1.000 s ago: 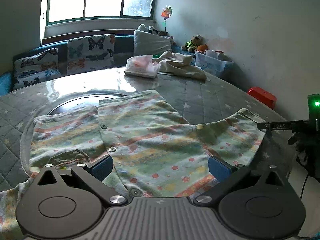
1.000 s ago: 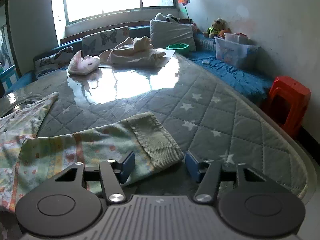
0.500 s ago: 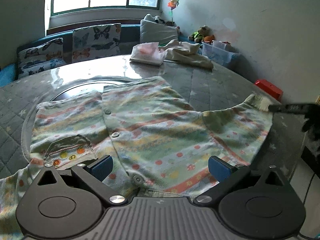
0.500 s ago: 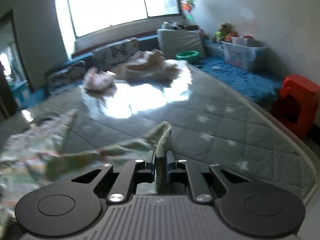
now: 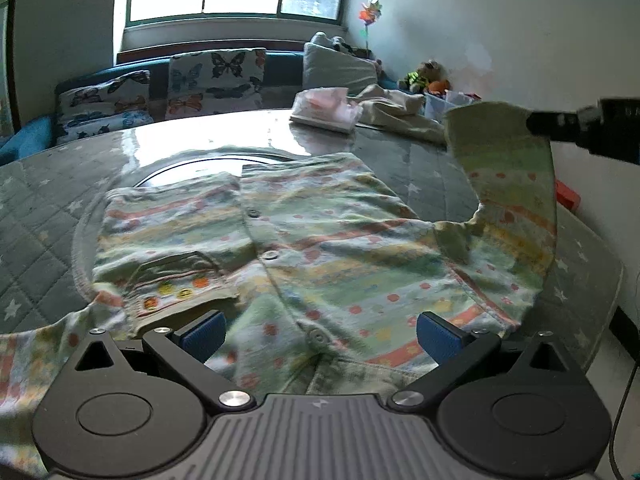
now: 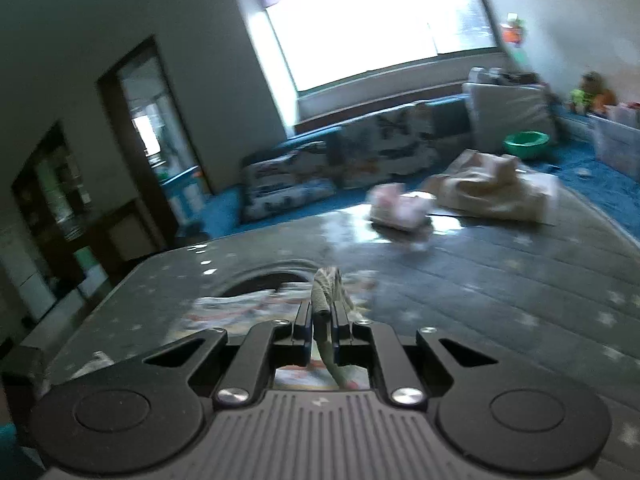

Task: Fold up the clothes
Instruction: 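Grasp the shirt side with the right gripper and fold it over the front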

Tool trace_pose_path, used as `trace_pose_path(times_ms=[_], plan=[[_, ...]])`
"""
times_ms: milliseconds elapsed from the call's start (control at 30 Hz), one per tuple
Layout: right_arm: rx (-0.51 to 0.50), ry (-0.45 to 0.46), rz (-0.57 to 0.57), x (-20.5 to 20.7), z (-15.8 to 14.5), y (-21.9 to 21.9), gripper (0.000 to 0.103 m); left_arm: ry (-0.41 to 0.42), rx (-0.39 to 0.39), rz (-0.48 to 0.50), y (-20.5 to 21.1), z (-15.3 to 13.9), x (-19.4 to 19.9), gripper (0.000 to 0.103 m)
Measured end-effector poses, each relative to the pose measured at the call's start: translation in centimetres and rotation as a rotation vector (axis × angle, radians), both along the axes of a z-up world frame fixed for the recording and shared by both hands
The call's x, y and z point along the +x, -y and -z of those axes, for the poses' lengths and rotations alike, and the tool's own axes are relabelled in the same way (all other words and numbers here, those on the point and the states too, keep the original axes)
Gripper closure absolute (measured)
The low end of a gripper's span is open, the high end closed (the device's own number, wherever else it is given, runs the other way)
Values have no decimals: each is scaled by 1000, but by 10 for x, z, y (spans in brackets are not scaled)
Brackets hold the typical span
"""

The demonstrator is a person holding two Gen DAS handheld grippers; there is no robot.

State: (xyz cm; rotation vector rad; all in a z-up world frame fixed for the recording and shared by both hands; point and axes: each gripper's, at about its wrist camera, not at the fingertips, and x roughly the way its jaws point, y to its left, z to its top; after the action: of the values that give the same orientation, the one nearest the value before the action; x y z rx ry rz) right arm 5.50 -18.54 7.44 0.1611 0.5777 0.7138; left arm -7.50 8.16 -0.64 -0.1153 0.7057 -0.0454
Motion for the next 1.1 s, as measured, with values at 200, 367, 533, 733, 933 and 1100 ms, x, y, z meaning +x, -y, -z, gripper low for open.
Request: trace_pose_path(times_ms=[200, 367, 533, 733, 933, 1100], plan=[[16, 6, -157, -11, -8, -60, 95, 15, -27, -47, -18, 0, -13, 0], [3, -5, -268, -22, -1, -106, 95, 19, -47, -89, -33, 1, -24, 0], [-22, -32, -328, -35, 14, -136, 95, 17, -62, -121, -42, 2, -30, 0], [-34, -64, -360, -39, 28, -150, 82, 10, -77, -134, -47, 4, -30, 0], [-93, -46, -332, -35, 26, -128, 80, 4, -78, -138, -48, 5, -28, 0], [-236, -79, -280, -24, 43, -96, 80, 8, -83, -134, -46, 4, -25, 0]])
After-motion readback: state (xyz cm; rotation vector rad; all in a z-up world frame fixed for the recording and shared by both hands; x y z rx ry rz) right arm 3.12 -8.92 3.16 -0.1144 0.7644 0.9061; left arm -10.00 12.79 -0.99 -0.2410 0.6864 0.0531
